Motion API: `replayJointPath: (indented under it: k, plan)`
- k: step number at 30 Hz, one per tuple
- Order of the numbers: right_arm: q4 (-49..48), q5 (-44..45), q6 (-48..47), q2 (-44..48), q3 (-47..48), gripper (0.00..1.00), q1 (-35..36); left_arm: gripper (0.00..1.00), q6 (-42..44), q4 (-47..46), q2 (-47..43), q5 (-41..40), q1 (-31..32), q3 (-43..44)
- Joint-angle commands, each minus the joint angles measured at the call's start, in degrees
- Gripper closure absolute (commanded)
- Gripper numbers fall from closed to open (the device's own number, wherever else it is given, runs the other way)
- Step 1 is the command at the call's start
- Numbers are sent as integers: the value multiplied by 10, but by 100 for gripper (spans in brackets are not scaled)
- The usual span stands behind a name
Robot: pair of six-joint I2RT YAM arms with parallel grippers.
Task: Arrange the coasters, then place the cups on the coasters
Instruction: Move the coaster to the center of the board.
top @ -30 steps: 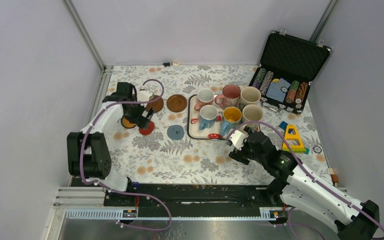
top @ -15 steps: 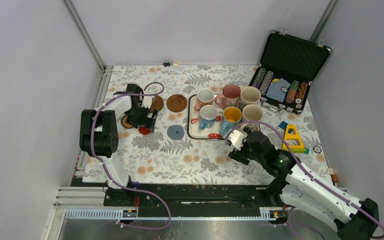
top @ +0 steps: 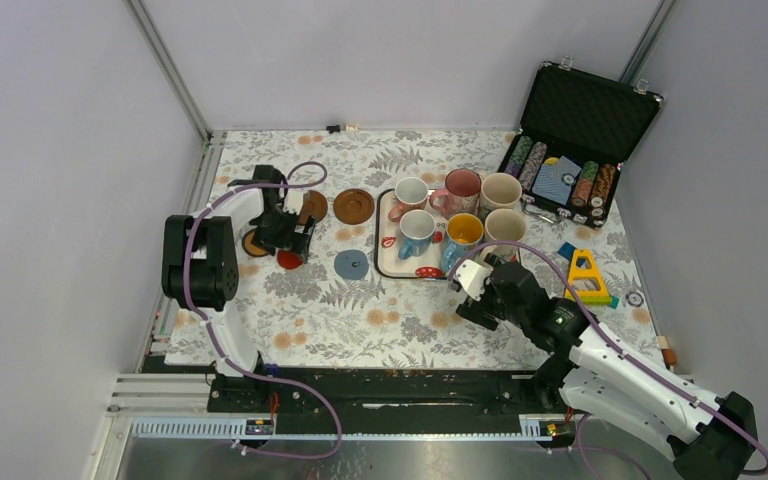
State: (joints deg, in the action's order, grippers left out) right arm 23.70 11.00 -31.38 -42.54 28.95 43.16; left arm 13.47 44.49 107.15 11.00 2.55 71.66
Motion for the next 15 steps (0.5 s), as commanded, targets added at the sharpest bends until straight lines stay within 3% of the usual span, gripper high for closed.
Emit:
replayJointPath:
  k: [1, 8, 15]
  plan:
    - [-11, -2, 2, -1, 12, 7, -4, 1, 9, 8, 15, 47, 12, 7]
    - [-11, -4, 3, 7, 11, 7, -4, 1, 27, 8, -6, 34, 58, -19]
    - [-10, -6, 3, 17, 9, 7, -4, 1, 21, 13, -41, 11, 58, -18]
